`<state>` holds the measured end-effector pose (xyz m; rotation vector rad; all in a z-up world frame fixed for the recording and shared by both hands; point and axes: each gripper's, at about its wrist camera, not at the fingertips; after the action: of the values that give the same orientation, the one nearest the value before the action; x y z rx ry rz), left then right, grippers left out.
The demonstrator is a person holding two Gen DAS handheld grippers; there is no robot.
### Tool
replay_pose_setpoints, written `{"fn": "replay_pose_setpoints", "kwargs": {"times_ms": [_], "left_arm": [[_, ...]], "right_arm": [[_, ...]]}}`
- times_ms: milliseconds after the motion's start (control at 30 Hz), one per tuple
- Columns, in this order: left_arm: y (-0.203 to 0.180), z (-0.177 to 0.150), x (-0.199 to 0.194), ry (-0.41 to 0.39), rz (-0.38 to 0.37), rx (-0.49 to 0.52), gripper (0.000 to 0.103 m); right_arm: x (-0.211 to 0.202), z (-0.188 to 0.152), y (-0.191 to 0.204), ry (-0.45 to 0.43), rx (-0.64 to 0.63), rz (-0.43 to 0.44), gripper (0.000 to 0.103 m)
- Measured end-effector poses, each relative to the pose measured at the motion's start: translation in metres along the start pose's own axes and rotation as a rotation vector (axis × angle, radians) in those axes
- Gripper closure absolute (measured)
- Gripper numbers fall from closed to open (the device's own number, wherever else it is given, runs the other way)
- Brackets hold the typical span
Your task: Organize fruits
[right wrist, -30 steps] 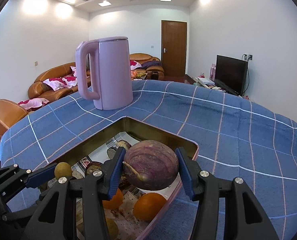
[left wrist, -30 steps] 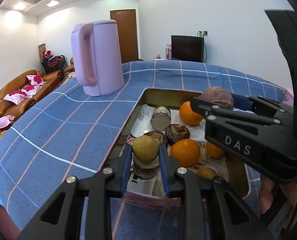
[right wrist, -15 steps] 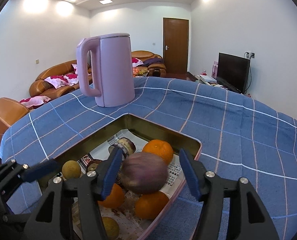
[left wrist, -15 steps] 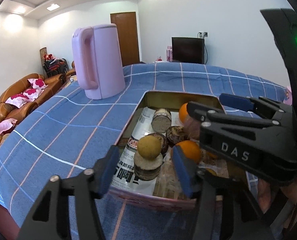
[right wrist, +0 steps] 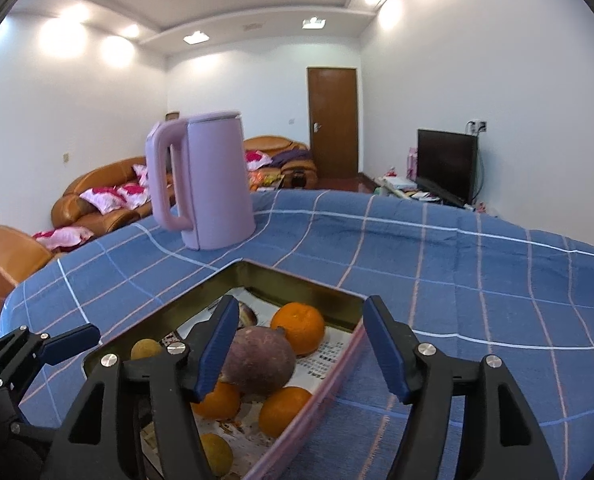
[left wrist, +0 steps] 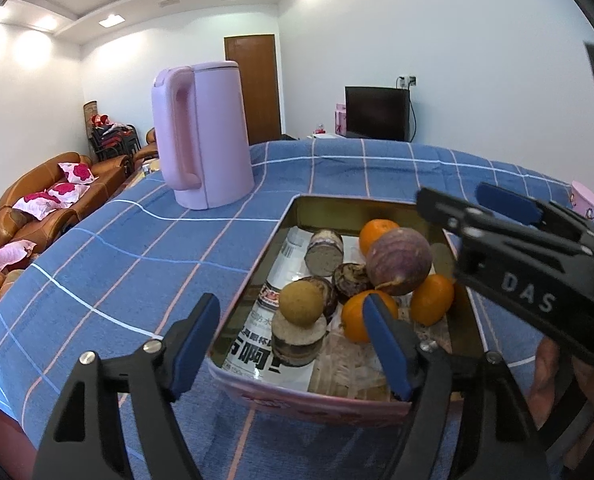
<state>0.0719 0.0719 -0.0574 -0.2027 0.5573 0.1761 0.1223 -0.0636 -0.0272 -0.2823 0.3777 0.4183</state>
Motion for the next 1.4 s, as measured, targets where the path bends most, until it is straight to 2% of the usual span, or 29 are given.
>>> {"fn": "replay_pose_setpoints", "kwargs": {"times_ms": [467, 567, 1400], "left_arm": [[0.006, 0.006, -0.017, -0.061, 0.002, -0.056, 0.019], [0.005, 0.007, -0.021, -0.078, 0.005, -0.057, 0.015], [-0.003, 0.009, -0.027, -0.095, 0.006, -0.030, 0.015]], "right_arm": [[-0.037, -0.011, -0.018, -0.040, 0.028, -0.091, 0.035], [-0.038, -0.012, -0.019, -0.046, 0.031, -0.094, 0.034], [-0.043, -0.014, -0.023, -0.091, 0.045, -0.100, 0.032]]}}
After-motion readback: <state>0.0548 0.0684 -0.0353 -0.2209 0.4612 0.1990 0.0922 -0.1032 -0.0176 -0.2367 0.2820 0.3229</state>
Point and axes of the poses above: each gripper's, at about its wrist camera, not at the fingertips, and x roughly the way its jaws point, y to its left, z to its top, and after that the axes turned 13 degrees about -x, right-handed
